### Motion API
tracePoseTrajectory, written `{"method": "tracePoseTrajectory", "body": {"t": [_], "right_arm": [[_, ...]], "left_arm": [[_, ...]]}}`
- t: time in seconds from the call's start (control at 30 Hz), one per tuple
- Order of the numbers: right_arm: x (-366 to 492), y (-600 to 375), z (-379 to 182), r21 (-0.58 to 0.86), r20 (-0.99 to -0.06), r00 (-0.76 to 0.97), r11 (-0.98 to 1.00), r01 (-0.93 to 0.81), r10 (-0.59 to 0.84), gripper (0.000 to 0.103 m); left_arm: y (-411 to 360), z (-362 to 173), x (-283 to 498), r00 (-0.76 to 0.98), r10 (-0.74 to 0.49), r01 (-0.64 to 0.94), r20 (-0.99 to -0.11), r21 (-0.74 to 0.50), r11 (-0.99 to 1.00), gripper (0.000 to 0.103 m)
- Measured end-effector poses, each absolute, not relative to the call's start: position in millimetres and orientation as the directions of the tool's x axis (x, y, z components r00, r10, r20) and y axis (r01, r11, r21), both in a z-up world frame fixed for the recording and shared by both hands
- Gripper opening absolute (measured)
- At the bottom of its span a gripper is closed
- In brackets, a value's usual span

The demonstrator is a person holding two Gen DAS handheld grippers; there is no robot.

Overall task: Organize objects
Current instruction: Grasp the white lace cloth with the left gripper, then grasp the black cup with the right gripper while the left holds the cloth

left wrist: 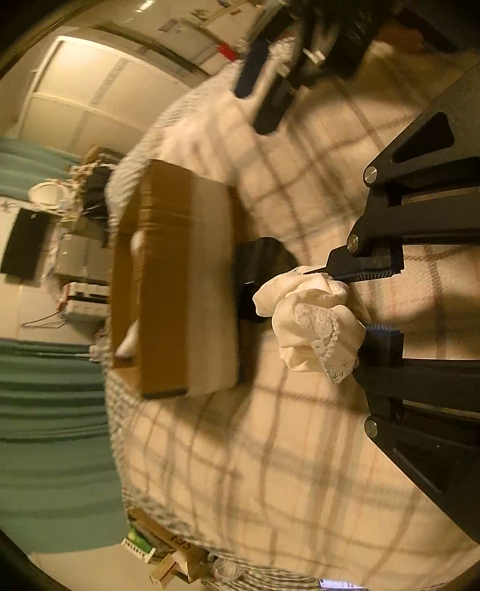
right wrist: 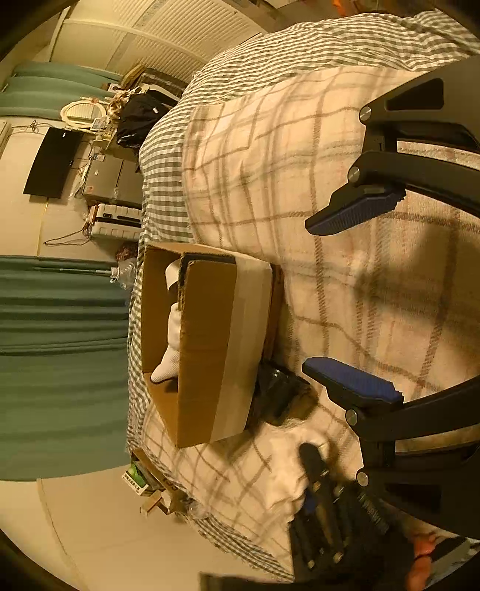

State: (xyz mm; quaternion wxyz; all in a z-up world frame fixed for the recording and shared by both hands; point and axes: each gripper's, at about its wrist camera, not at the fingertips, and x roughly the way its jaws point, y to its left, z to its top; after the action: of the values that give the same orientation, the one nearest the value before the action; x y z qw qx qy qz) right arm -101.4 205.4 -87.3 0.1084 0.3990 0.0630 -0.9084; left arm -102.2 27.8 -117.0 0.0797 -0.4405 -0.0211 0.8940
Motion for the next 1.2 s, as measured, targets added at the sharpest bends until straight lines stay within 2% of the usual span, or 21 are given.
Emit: {"method": "tracePoseTrajectory", "body": {"t": [0.13, 0.33, 0.5, 0.67, 1.2], "right_arm": [[-103.7, 196.5, -82.7, -0.025, -0.739, -0.653, -0.963, 0.269, -0.164, 0.069], [-118.1, 168.0, -74.7, -0.035, -0.742, -0.647, -0.953, 0.302, -0.178, 0.079], [-136.6, 137.7, -79.9, -0.043, -0.758, -0.624, -0.941, 0.336, -0.189, 0.086], [-160.8, 113.6, -104.3, -0.006, -0.814, -0.545, -0.936, 0.353, -0.2, 0.086], [-195.4, 103.3, -164.0, 0.024, -0.89, -0.424, -0.947, 0.32, -0.166, 0.084]], "left_arm": [[13.2, -93.3, -105.4, -0.652, 0.13, -0.097, -0.747, -0.088, -0.991, 0.018], [-16.9, -81.3, -123.8, -0.695, 0.081, -0.028, -0.715, -0.085, -0.996, 0.018], [-32.4, -88.4, -138.4, -0.682, 0.072, -0.007, -0.728, -0.092, -0.996, 0.018], [-42.7, -103.9, -142.9, -0.66, 0.06, 0.015, -0.749, -0.094, -0.995, 0.018], [-50.2, -127.4, -141.9, -0.63, 0.105, 0.018, -0.769, -0.15, -0.989, 0.018]]}}
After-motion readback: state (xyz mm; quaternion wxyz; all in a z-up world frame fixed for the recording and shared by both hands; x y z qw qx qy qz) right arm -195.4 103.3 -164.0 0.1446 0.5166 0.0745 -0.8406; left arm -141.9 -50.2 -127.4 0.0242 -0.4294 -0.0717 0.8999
